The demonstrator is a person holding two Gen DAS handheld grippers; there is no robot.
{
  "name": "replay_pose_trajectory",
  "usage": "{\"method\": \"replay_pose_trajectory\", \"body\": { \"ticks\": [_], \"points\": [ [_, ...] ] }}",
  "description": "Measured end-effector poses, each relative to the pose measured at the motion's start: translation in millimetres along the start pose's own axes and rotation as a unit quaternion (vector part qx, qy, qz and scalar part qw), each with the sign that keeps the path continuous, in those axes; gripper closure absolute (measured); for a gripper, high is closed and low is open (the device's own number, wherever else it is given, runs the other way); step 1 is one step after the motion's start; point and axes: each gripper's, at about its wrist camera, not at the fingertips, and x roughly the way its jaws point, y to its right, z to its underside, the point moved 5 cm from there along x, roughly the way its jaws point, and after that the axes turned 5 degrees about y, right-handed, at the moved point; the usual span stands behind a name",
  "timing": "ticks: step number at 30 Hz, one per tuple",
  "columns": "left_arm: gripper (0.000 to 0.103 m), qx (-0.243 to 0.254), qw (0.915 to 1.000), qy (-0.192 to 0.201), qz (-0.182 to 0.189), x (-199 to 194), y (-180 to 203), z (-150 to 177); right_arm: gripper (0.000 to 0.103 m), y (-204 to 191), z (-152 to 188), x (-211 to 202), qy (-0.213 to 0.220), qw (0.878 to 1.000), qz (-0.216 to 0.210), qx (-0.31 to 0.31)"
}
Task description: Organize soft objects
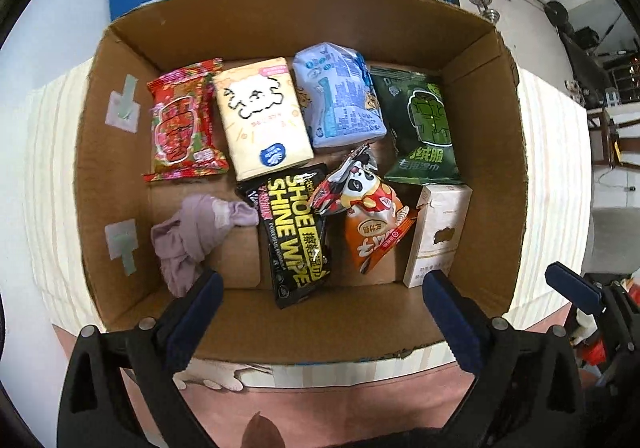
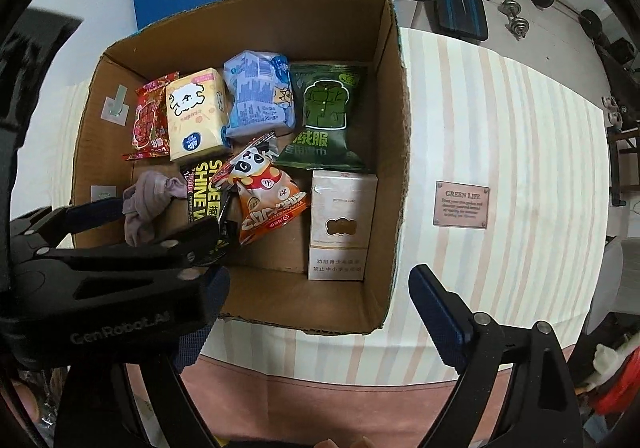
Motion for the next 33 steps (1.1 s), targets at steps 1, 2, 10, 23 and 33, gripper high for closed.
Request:
{"method": "replay_pose_trajectory", "body": {
  "ticks": [1, 2, 10, 23, 33],
  "points": [
    [0.001, -0.003, 1.0000, 0.005, -0.002, -2, -2, 0, 0.009, 1, 1, -1, 0.002, 1.000, 0.000, 0.000],
    [0.001, -0.005, 0.9999, 0.012, -0.003, -7, -4, 3, 0.006, 1, 1, -3, 0.006, 1.000, 0.005, -0.001],
    [0.001, -0.033, 0.9958, 0.079, -0.031, -41, -25, 16, 0.000, 5, 6, -20, 0.040, 0.999, 0.024, -0.006],
    [0.001, -0.025, 0.9724, 0.217, -0.081, -153, -9, 84, 0.000, 13, 52, -98, 0.133, 0.991, 0.018, -0.006],
    [0.001, -0.009, 0.9516, 0.295, -0.087, -238, 23, 159, 0.000, 35, 133, -224, 0.248, 0.969, 0.010, 0.006]
  ]
}}
